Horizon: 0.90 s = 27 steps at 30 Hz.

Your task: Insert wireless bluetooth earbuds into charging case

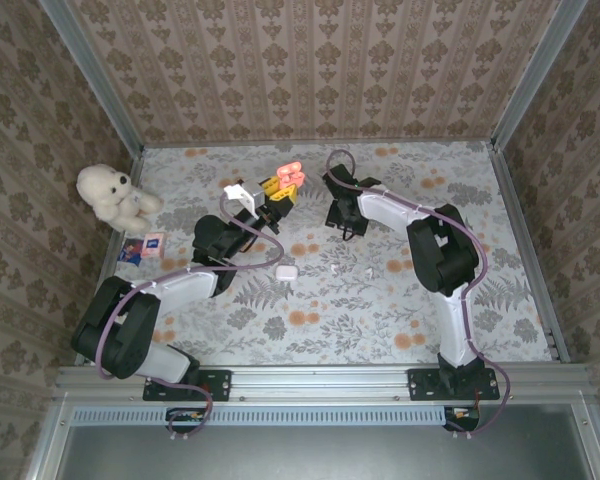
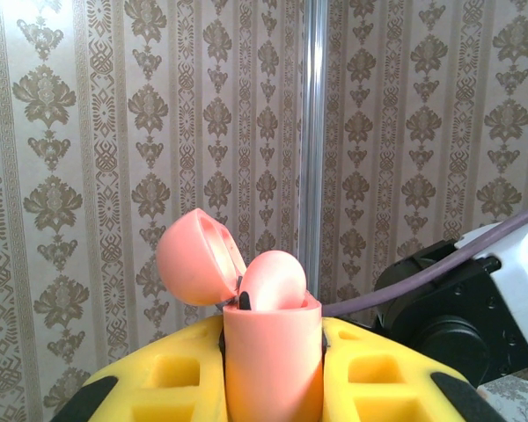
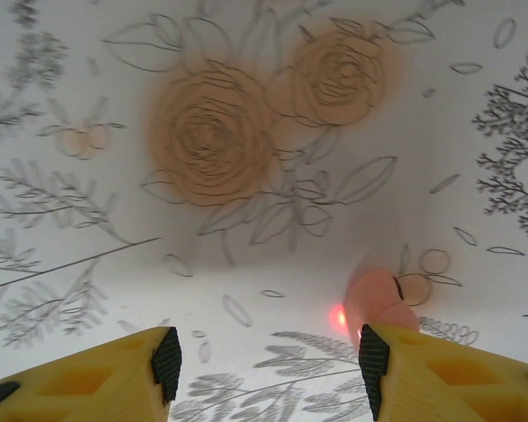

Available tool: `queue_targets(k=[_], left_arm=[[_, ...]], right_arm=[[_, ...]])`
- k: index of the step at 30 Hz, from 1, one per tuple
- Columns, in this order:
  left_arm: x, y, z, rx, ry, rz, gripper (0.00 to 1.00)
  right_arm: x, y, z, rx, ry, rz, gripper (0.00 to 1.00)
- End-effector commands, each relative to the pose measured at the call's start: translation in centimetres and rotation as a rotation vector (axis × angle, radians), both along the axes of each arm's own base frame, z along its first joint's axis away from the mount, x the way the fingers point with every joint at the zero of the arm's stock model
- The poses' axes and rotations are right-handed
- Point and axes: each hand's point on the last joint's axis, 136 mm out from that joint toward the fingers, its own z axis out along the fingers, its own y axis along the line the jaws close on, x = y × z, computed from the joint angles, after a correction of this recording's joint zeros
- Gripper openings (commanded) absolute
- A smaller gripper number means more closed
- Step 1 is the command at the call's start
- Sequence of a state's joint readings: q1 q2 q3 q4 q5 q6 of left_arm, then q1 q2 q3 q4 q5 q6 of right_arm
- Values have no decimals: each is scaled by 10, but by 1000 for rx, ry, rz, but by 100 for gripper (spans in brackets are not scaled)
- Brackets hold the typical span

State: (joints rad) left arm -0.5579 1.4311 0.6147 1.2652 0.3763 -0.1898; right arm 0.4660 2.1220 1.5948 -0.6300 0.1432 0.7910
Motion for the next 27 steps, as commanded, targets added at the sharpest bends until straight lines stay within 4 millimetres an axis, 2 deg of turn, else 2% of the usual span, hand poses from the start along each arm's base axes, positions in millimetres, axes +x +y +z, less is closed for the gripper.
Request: queue_targets(k=[1,11,16,20,27], left_arm=[[-5,0,19,-37,-47,-9,0],[-5,-2,20,-37,-49,-14,0],[-5,-3,20,-37,-48,-16,0],[-5,-3,21,-38,-53,-19,0],[-5,-3,23,-39,-57,-18,0]], right_arm=[[-4,-12,-2,-3,12,-33,59],[-8,-25,19,16,-34,-43,59],[-12,-35,22,-5,-23,-109,59],[-9,-28,18,7,-11,-80,59],[3,-10,16,1,-48,157,58]])
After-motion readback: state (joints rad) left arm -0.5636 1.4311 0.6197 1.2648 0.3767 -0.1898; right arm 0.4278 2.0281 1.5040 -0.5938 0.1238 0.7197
